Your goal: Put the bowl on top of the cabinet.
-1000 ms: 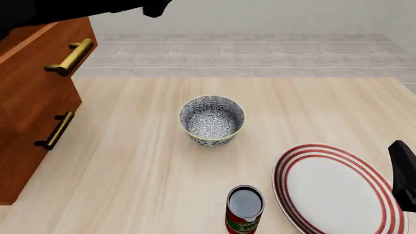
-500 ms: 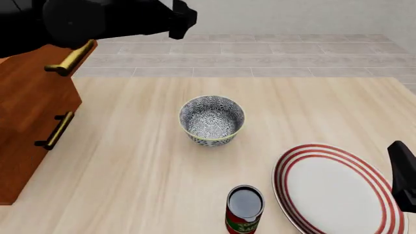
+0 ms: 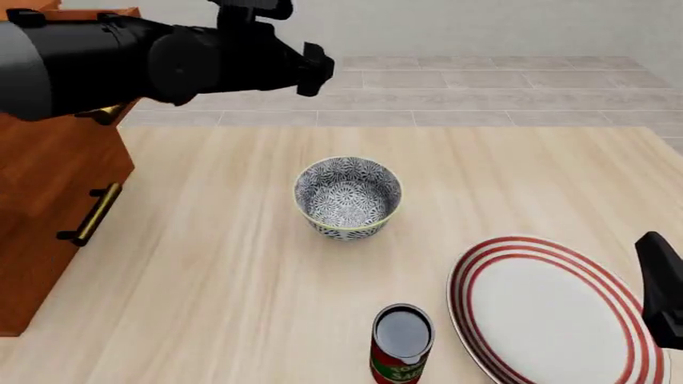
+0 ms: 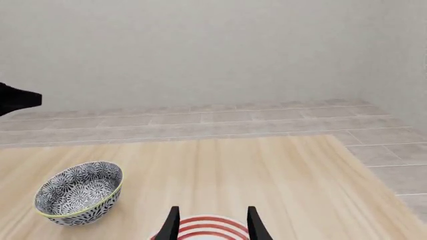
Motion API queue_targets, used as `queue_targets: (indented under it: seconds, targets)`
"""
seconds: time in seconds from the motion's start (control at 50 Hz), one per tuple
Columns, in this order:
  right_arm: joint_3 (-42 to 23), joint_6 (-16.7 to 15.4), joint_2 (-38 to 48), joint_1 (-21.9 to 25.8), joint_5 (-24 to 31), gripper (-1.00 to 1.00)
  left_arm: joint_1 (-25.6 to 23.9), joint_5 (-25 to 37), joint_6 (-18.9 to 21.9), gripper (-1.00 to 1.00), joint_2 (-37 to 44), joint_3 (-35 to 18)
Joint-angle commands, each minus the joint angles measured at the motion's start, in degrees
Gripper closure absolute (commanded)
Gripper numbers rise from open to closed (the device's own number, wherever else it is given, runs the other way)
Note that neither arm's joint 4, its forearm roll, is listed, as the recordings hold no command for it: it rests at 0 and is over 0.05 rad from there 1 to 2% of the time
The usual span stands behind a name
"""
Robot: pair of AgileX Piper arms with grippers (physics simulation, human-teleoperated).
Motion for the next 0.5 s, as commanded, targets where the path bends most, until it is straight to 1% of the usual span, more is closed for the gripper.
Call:
queue_targets:
  seconds: [0.02, 0.18, 0.38, 0.5]
  targets:
    - [0.1, -0.03, 0.02, 0.08, -0.03, -1.0, 0.79, -1.39, -0.79, -1.0, 2.56, 1.08]
    - [0.16, -0.22, 0.05, 0.19, -0.09, -1.0, 0.96, -2.23, -1.34, -1.0, 3.37, 1.85]
    - [-0.1, -0.38, 0.16, 0.22, 0.07, -1.0, 1.09, -4.72, -2.1, -1.0, 5.35, 3.56]
    - [0.3, -0.4, 0.08, 0.19, -0.23, -1.0, 1.34, -5.17, -2.74, -1.0, 7.04, 3.22]
